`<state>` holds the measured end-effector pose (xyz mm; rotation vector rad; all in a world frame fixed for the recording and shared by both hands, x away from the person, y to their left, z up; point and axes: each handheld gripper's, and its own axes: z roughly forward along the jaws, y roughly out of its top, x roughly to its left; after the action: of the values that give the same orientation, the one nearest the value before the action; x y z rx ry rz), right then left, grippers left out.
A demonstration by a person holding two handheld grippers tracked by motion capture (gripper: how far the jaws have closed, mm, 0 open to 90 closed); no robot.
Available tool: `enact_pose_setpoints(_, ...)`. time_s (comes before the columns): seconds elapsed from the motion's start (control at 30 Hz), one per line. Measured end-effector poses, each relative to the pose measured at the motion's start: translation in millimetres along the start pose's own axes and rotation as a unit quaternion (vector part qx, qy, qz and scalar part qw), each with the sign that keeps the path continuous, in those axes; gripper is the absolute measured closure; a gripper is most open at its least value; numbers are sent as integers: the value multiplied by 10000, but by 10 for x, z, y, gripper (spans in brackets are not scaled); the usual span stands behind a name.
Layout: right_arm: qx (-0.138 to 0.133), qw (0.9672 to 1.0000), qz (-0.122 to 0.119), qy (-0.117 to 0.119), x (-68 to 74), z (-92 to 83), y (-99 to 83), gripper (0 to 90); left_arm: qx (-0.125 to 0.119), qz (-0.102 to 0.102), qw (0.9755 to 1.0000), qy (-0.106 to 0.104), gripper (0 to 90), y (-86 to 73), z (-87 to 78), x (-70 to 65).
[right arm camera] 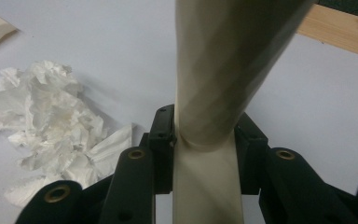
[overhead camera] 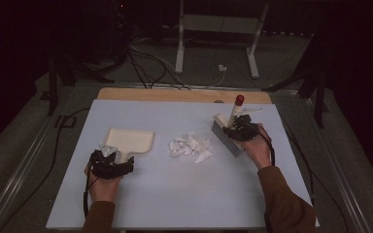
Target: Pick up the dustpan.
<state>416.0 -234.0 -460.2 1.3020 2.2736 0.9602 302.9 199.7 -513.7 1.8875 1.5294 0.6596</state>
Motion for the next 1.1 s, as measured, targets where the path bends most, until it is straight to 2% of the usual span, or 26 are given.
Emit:
enact_pose_setpoints(0.13, 6, 10000, 39, 8, -13, -2, -2, 663, 173, 46, 9996, 209, 170, 0, 52, -32)
enact_pose_setpoints(0.2, 15, 10000, 68, 11, -19, -6, -3, 663, 190, 54, 9993, 308, 231, -2, 64, -47)
enact_pose_setpoints(0.3, 15, 10000, 74, 15, -23, -10, -8, 662, 348, 14, 9986, 392, 342, -5, 73, -59)
enact_pose_setpoints(0.37, 15, 10000, 64, 15, -23, -13, -11, 662, 401, 21, 9984, 403, 409, -12, 79, -60)
enact_pose_setpoints(0.47, 18, 10000, 53, 13, -21, -14, -12, 662, 434, -52, 9987, 269, 485, -11, 80, -55)
enact_pose_setpoints(0.6, 11, 10000, 35, 9, -14, -10, -9, 662, 486, -98, 9985, 224, 579, 8, 84, -71)
enact_pose_setpoints(0.77, 12, 10000, 16, 17, -5, -8, -8, 662, 555, -233, 9979, 247, 651, 30, 91, -60)
enact_pose_setpoints(0.93, 9, 10000, 28, 18, -9, -9, -11, 662, 621, -265, 9974, 237, 661, 50, 92, -50)
enact_pose_setpoints(1.1, 11, 10000, 24, 26, -15, -12, -14, 662, 634, -296, 9974, 141, 666, 67, 75, -18)
